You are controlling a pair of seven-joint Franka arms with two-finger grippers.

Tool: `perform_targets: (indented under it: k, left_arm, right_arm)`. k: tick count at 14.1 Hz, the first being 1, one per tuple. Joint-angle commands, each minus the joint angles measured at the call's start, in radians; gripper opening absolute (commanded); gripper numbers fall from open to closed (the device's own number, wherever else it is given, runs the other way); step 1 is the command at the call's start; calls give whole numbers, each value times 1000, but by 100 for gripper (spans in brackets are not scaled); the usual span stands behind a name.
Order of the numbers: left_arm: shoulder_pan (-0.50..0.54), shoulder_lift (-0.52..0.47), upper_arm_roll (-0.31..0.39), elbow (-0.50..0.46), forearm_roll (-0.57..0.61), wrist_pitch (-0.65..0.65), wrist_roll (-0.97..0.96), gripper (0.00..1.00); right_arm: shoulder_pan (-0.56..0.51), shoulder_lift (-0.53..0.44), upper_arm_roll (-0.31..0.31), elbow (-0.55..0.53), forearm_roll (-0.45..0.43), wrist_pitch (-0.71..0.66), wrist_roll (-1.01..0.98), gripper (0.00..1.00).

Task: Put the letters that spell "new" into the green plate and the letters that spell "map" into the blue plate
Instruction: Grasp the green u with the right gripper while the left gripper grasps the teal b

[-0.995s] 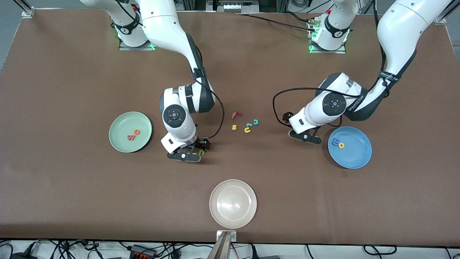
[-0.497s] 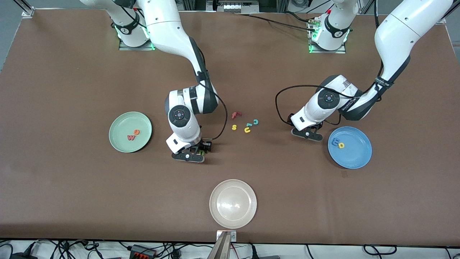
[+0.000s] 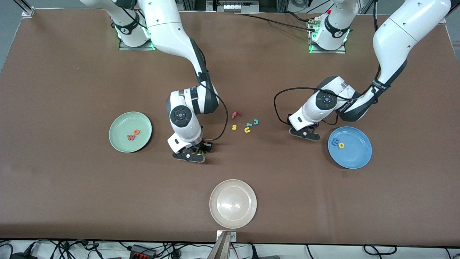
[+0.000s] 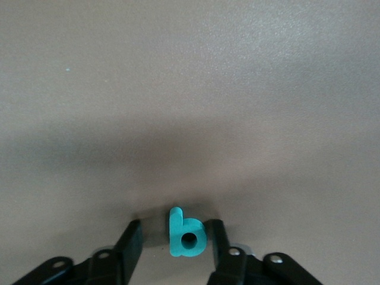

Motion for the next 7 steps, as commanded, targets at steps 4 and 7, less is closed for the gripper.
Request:
perform_targets:
  k: [4,7]
  left_arm:
    - [4,-15,-12,12,28,-1,-13,0]
    - [12,-30,-30,86,28,-130,68,0]
  right_arm:
    - [-15,14,9,30,6,-4,4,31]
    - [-15,6,9,28,3,-16,-3,9]
